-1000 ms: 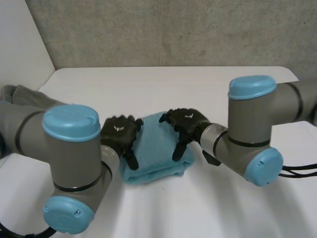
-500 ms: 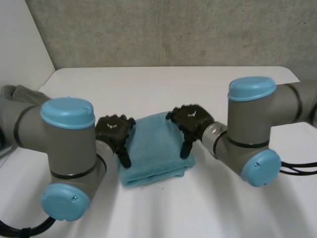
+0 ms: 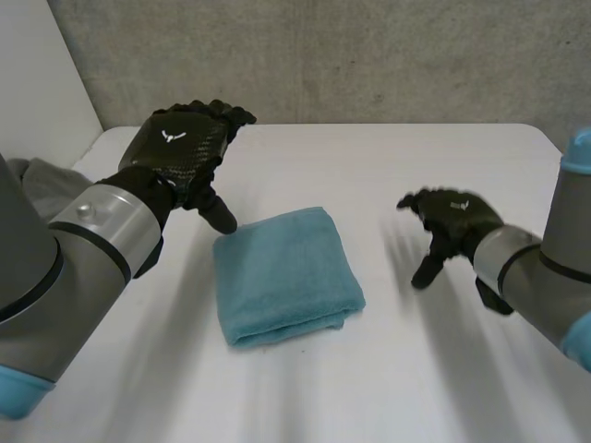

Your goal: Fold the laundry.

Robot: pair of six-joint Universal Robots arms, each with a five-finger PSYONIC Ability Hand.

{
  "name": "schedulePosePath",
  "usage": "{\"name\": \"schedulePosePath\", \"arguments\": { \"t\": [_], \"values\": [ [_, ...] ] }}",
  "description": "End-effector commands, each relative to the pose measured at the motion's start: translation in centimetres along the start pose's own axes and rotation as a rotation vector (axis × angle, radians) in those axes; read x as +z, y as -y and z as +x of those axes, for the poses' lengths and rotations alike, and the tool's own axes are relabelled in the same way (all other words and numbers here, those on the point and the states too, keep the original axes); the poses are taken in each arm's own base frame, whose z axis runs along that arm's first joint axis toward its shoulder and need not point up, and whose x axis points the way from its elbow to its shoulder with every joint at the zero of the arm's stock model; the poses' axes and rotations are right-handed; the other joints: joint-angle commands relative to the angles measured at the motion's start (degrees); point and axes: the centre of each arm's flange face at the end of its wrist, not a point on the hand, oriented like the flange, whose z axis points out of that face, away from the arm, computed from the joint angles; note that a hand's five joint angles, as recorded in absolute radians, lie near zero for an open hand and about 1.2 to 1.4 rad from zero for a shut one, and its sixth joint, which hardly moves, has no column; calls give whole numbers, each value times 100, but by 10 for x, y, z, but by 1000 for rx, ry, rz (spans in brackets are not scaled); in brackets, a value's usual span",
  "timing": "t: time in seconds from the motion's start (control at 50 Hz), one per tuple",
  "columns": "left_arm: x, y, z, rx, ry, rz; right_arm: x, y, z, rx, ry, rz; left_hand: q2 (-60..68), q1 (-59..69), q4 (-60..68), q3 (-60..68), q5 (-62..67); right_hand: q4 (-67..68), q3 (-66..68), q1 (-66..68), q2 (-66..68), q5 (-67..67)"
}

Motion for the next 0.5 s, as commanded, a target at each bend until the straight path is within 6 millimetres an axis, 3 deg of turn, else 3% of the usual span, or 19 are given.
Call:
{"name": "schedulePosePath", "arguments": {
  "t": [0.02,0.18,0.5],
  "values": [
    [-3,-14,2,-2,-7,-42,6,-34,-16,157,172,-112,-64,-30,-55,-113,-170,-59,87,320,22,-121],
    [-5,-22,4,-2,-13,-65,24,-58,-26,266,230,-158,-47,-13,-38,-96,-154,245,390,623,326,183],
    [-5,-30,4,-4,-10,-84,38,-68,-78,227,331,-135,-47,-13,-38,-96,-154,329,474,707,410,267]
  ]
}}
